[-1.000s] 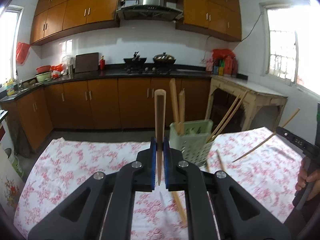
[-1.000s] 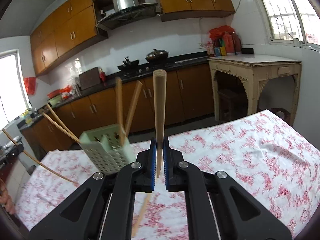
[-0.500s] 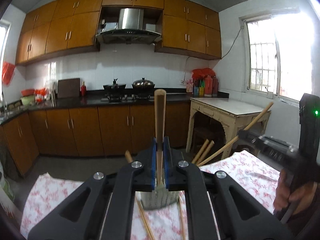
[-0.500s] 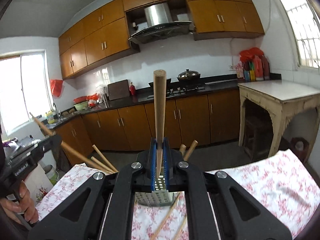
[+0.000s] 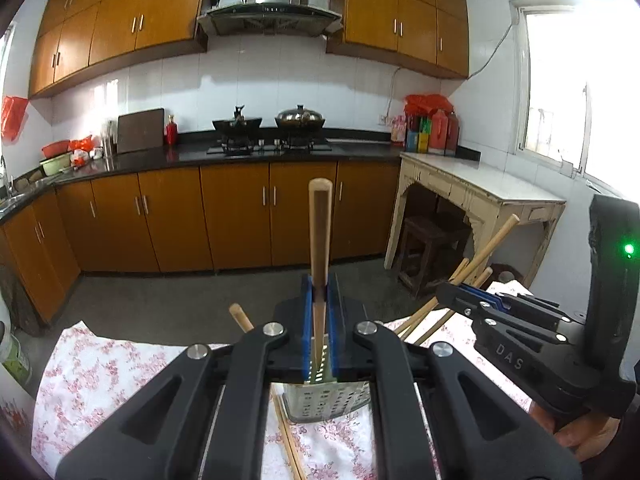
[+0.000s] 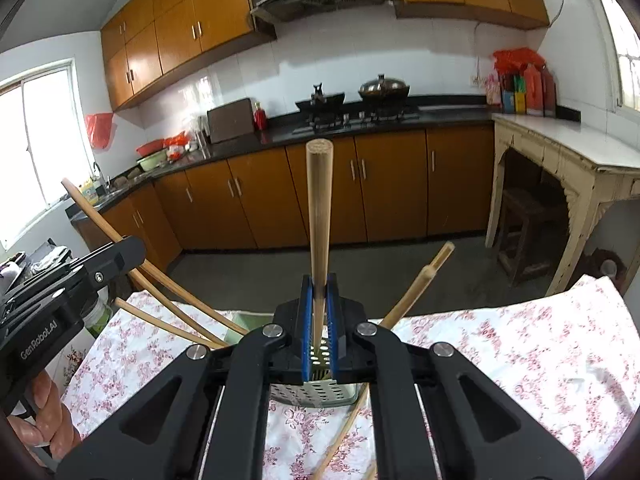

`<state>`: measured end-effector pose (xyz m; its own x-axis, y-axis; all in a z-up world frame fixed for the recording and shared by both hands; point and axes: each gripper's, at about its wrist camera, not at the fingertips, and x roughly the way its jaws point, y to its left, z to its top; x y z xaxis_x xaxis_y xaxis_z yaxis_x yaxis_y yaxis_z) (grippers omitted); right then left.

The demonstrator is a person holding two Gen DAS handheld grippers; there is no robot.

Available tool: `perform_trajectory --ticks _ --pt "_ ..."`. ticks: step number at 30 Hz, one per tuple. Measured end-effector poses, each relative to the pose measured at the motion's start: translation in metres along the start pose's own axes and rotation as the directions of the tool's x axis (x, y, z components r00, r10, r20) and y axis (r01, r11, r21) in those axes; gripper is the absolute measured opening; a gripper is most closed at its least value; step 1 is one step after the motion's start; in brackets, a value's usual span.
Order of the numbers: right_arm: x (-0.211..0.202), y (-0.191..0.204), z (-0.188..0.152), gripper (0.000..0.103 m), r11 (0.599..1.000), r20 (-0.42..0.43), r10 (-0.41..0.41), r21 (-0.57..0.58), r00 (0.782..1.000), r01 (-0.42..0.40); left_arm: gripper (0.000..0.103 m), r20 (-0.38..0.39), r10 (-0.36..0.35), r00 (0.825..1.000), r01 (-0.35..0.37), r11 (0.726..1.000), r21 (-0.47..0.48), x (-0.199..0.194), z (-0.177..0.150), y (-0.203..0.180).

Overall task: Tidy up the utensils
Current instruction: 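Lower the chopsticks into the holder and open both tools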

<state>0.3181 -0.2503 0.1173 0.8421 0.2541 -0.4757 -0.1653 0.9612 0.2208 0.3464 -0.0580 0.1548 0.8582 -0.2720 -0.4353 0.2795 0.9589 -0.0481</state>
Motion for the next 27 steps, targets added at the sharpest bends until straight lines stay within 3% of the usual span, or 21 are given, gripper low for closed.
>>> perform_trajectory --ticks 11,27 --pt "0.02 -0.001 -0.005 0.008 0.999 -0.066 0.009 0.031 0.998 -0.007 0.008 -0.053 -0.005 0.999 0.004 1.0 -0.022 0.02 -0.015 0.01" --pt "-0.003 -0.01 0.0 0.009 0.998 -0.03 -0.041 0.054 0.999 0.043 0.019 -0.009 0.028 1.0 -0.029 0.998 -0.051 -0.015 -0.011 0.016"
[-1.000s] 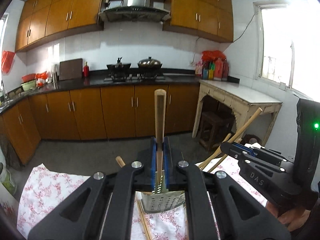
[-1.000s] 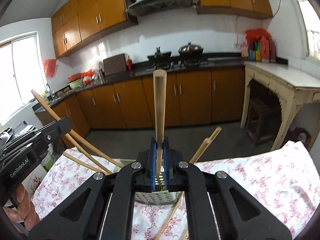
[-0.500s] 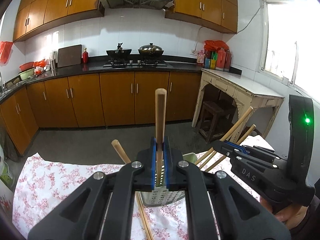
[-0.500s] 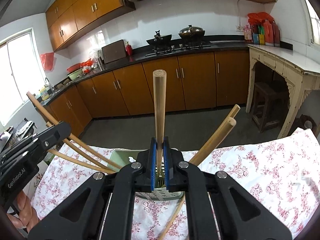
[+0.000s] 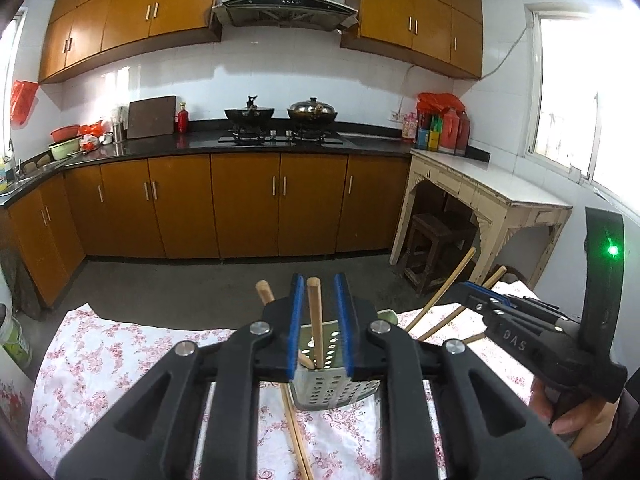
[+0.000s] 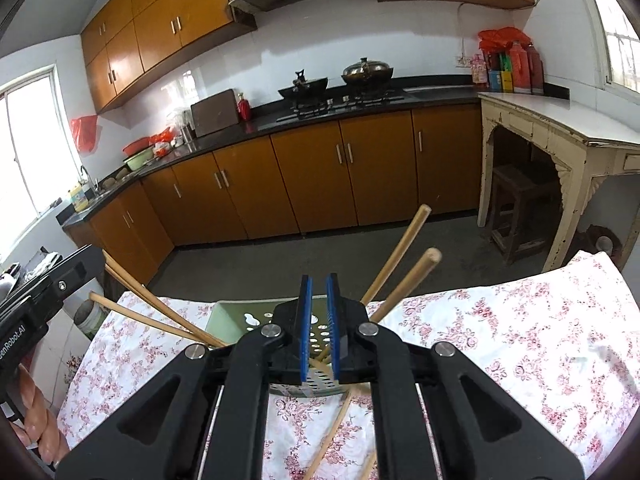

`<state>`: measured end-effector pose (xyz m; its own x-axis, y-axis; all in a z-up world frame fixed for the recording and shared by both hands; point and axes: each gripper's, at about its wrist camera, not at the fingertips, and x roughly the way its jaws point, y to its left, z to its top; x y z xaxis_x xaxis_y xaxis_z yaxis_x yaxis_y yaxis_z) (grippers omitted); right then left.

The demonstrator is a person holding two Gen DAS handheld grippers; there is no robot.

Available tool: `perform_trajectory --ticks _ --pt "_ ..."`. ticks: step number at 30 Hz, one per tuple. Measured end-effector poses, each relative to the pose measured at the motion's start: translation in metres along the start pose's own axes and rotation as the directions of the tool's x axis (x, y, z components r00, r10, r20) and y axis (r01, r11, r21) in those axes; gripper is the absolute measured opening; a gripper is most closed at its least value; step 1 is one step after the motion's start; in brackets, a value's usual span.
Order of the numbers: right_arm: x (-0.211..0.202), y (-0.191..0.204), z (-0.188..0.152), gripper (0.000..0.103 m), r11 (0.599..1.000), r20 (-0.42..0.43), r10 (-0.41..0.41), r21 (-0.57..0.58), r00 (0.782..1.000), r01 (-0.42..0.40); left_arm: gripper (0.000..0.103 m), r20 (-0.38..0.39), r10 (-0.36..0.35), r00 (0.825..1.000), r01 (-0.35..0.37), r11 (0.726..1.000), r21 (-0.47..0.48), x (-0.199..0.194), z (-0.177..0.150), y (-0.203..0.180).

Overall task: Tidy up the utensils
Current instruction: 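Lower the chopsticks into the holder and open both tools, then move both tools back to the table and close each on a chopstick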

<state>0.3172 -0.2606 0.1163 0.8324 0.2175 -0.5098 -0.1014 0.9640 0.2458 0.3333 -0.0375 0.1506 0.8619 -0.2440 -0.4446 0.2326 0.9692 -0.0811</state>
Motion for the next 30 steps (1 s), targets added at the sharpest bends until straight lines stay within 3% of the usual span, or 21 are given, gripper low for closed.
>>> perform_trajectory --ticks 4,8,14,17,22,30 --pt "-0.019 -0.003 -0.002 0.009 1.0 0.037 -0.011 -0.006 0.999 0.011 0.023 0.033 0.007 0.999 -0.007 1.0 -0.006 -0.022 0.0 0.003" --pt "-0.045 -0.013 -0.008 0.03 0.999 0.083 -0.033 -0.006 0.996 0.034 0.025 0.07 0.02 0.997 -0.019 1.0 -0.006 -0.053 -0.006 0.006" --pt "-0.073 -0.043 -0.037 0.03 0.994 0.1 -0.11 0.009 0.989 0.11 0.033 0.078 0.051 0.996 -0.051 0.999 -0.002 -0.088 -0.038 0.018" --pt "-0.069 -0.062 -0.062 0.03 0.987 0.05 -0.16 0.024 0.986 0.159 0.039 0.043 0.085 0.995 -0.085 0.996 -0.002 -0.087 -0.066 0.027" --pt "-0.035 -0.085 -0.104 0.03 0.976 -0.078 -0.203 0.065 0.976 0.209 0.04 -0.072 0.122 0.99 -0.125 0.992 -0.026 -0.055 -0.115 0.047" --pt "0.039 -0.067 -0.175 0.03 0.985 -0.273 -0.112 0.097 0.955 0.143 0.04 -0.239 0.102 0.966 -0.13 0.986 -0.103 0.002 -0.184 0.065"
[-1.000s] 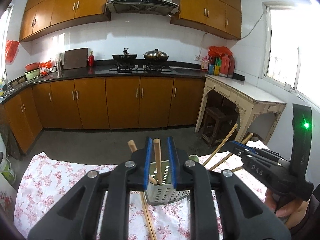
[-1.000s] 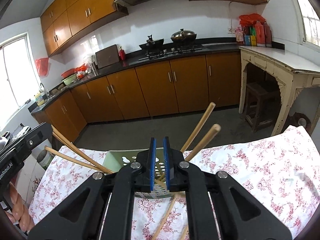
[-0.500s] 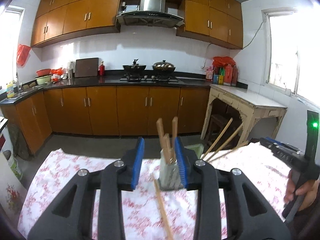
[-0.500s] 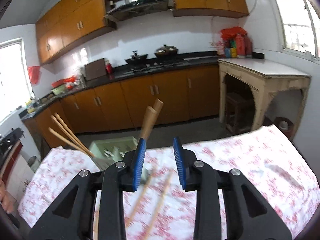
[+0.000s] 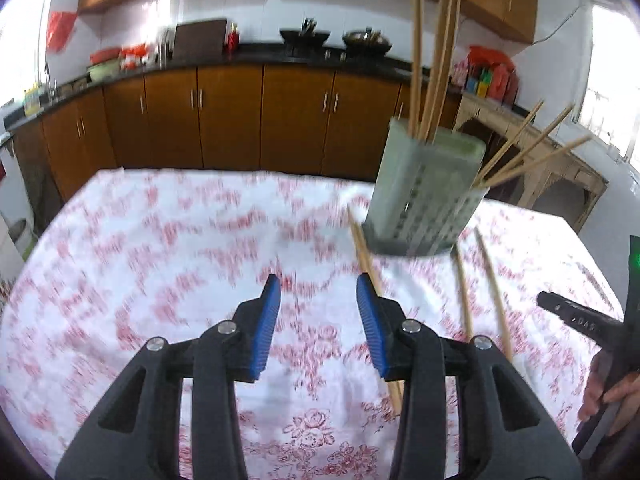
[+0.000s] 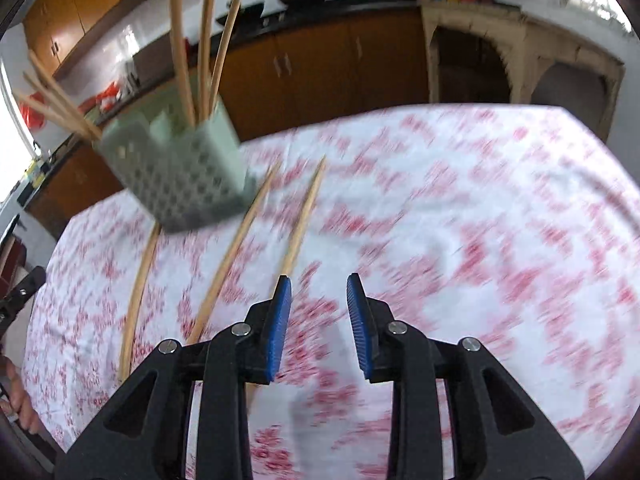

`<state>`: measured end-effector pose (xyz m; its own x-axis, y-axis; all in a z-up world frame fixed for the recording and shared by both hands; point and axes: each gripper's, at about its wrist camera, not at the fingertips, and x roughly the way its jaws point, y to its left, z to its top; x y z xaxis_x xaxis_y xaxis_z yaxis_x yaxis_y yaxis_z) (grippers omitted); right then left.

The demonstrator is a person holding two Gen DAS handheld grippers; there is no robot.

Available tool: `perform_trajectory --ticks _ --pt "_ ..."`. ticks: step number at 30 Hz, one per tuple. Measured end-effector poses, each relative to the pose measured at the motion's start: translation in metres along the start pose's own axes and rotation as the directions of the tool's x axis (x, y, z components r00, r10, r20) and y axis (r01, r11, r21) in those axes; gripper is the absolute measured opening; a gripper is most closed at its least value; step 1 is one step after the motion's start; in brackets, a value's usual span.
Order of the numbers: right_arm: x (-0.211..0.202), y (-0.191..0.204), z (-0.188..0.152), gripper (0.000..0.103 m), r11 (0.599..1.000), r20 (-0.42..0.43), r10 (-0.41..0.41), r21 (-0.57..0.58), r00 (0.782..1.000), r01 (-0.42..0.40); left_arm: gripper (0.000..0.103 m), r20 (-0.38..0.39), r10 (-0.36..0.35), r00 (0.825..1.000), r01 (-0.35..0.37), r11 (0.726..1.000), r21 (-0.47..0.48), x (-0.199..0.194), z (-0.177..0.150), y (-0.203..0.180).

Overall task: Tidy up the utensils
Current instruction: 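Move both tools back to the table and close each on a chopstick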

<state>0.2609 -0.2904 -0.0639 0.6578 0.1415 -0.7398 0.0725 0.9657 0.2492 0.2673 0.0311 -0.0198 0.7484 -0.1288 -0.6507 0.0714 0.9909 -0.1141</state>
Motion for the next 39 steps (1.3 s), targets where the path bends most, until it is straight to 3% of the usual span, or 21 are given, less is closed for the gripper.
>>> perform_trajectory --ticks 7,10,12,15,19,27,39 --pt "0.031 0.028 -0.008 0.03 0.999 -0.049 -0.021 -0.051 0.999 0.018 0.04 -0.054 -0.036 0.998 0.038 0.999 0.036 0.022 -0.017 -0.006" --pt "0.034 0.037 -0.009 0.03 0.993 -0.032 -0.063 -0.103 0.997 0.06 0.04 -0.067 -0.063 0.996 0.066 0.996 0.055 0.027 -0.02 -0.013" --pt "0.035 0.038 -0.012 0.015 0.986 -0.018 -0.106 -0.13 0.994 0.103 0.04 -0.08 -0.075 0.994 0.08 0.995 0.064 0.033 -0.021 -0.017" --pt "0.036 0.029 -0.009 0.008 0.985 -0.01 -0.136 -0.106 0.991 0.134 0.039 -0.097 -0.087 0.991 0.095 0.993 0.073 0.039 -0.024 -0.023" --pt "0.033 0.01 -0.005 0.008 0.988 -0.008 -0.15 -0.046 0.989 0.15 0.037 -0.128 -0.102 0.987 0.115 0.989 0.098 0.048 -0.028 -0.031" --pt "0.033 0.009 -0.006 0.008 0.986 0.005 -0.151 -0.065 0.988 0.151 0.026 -0.19 -0.085 0.978 0.11 0.986 0.126 0.069 -0.035 -0.043" --pt "0.033 0.011 -0.007 0.008 0.985 0.013 -0.153 -0.078 0.988 0.153 0.022 -0.199 -0.071 0.977 0.095 0.989 0.115 0.077 -0.032 -0.042"
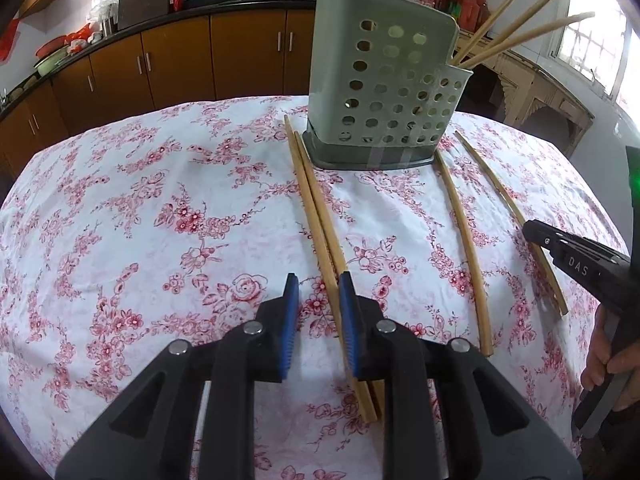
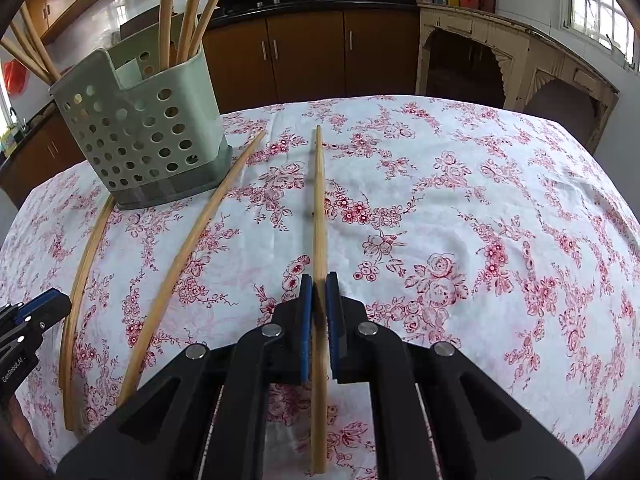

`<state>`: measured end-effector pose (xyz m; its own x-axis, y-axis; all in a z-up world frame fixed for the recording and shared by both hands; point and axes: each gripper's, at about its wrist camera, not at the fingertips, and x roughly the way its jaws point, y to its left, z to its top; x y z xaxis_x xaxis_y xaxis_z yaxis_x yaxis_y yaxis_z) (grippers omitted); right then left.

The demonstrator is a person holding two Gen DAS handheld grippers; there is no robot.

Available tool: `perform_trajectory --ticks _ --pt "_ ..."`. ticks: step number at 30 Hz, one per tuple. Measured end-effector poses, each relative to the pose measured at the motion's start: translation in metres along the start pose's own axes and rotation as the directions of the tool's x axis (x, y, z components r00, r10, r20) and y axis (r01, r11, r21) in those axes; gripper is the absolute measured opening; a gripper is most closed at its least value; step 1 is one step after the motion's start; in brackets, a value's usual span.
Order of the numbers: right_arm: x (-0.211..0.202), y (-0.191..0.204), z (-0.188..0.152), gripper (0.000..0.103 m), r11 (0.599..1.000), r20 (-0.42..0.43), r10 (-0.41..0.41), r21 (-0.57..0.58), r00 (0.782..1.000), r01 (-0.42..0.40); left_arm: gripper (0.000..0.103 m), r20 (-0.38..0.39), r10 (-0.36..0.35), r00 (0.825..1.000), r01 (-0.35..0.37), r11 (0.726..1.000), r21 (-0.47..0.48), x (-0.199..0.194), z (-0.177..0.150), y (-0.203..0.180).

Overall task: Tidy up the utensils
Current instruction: 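Move both tools back to the table and close each on a chopstick, then lift both held chopsticks upright and carry them above the green holder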

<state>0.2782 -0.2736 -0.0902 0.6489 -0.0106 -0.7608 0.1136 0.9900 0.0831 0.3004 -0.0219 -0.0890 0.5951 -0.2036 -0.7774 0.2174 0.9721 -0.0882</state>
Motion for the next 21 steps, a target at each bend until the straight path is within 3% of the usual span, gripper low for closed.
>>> perform_trajectory --ticks 5,8,14,21 --pt "0.0 0.003 0.0 0.008 1.0 0.001 -0.014 -0.001 1.0 0.014 0.021 -0.019 0.018 1.0 -0.017 1.0 0.013 0.005 0.001 -0.007" --pt "0.0 0.003 0.0 0.008 1.0 0.002 -0.013 -0.004 1.0 0.013 0.011 -0.015 0.062 0.998 -0.062 0.998 0.021 0.008 0.003 -0.009" --pt "0.0 -0.019 0.002 0.008 0.998 0.006 -0.027 0.065 1.0 0.027 0.008 -0.027 0.103 0.994 -0.105 0.991 -0.08 0.005 0.006 0.032" --pt "0.001 -0.028 0.002 0.008 0.997 0.007 -0.027 0.075 1.0 0.027 0.01 -0.005 0.088 0.996 -0.088 0.991 -0.098 -0.001 0.002 0.057"
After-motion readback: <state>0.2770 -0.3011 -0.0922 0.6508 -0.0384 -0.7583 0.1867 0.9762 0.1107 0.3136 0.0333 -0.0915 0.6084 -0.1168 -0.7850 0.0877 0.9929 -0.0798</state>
